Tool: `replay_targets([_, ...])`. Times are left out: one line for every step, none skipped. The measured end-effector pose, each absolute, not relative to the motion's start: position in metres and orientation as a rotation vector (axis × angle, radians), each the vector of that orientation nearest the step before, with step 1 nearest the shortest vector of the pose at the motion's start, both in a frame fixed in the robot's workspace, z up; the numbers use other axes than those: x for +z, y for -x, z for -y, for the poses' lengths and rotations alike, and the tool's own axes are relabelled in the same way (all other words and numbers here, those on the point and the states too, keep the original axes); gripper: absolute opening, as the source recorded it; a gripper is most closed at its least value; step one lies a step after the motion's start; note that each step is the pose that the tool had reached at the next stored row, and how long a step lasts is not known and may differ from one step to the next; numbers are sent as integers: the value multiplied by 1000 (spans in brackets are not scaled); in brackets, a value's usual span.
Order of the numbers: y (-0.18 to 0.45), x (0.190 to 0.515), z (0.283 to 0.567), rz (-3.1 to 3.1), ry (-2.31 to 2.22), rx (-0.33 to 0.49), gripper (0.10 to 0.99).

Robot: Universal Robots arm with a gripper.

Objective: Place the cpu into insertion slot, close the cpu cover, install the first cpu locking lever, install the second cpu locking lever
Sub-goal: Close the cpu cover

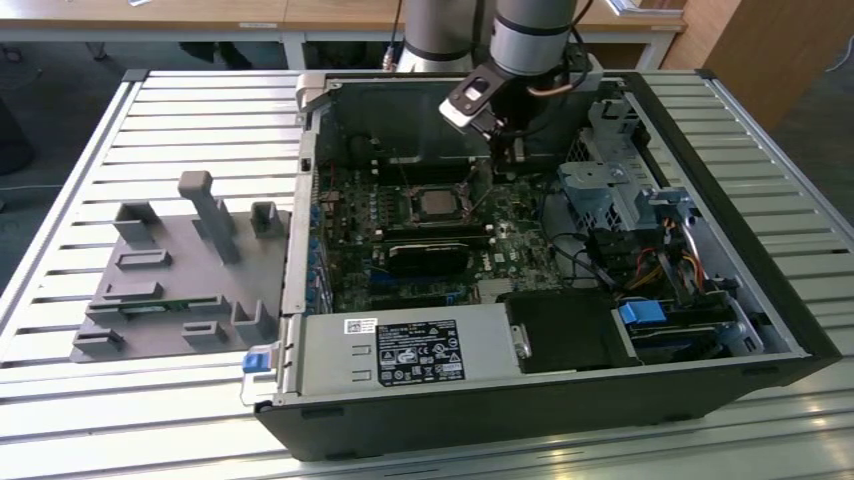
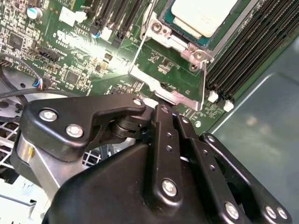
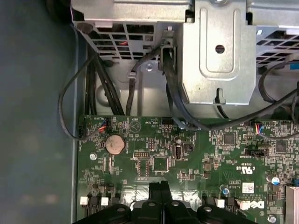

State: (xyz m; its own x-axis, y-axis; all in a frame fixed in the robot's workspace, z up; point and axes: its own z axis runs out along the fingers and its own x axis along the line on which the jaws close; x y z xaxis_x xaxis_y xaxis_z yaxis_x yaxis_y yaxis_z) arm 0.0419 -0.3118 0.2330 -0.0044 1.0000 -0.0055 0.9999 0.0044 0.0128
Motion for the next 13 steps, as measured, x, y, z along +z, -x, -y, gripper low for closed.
replay_targets([-41,233,312,-2217,-2207,8,122])
replay_targets([-40,232,312,-2217,-2208,8,122])
replay_targets([-39,232,312,-2217,-2207,8,122])
replay_targets([-39,231,312,-2217,-2208,8,122])
replay_targets([-39,231,312,-2217,-2207,8,122])
replay_targets([-39,231,312,-2217,-2207,8,122])
replay_targets([-38,231,312,-2217,-2207,8,122])
replay_targets([-38,231,312,-2217,-2208,8,122])
replay_targets([-37,230,312,-2217,-2207,8,122])
replay_targets([-36,230,312,-2217,-2207,8,122])
replay_targets([-35,230,312,-2217,-2208,8,122])
replay_targets([-33,230,312,-2217,-2207,8,122])
replay_targets([-32,230,312,-2217,-2208,8,122])
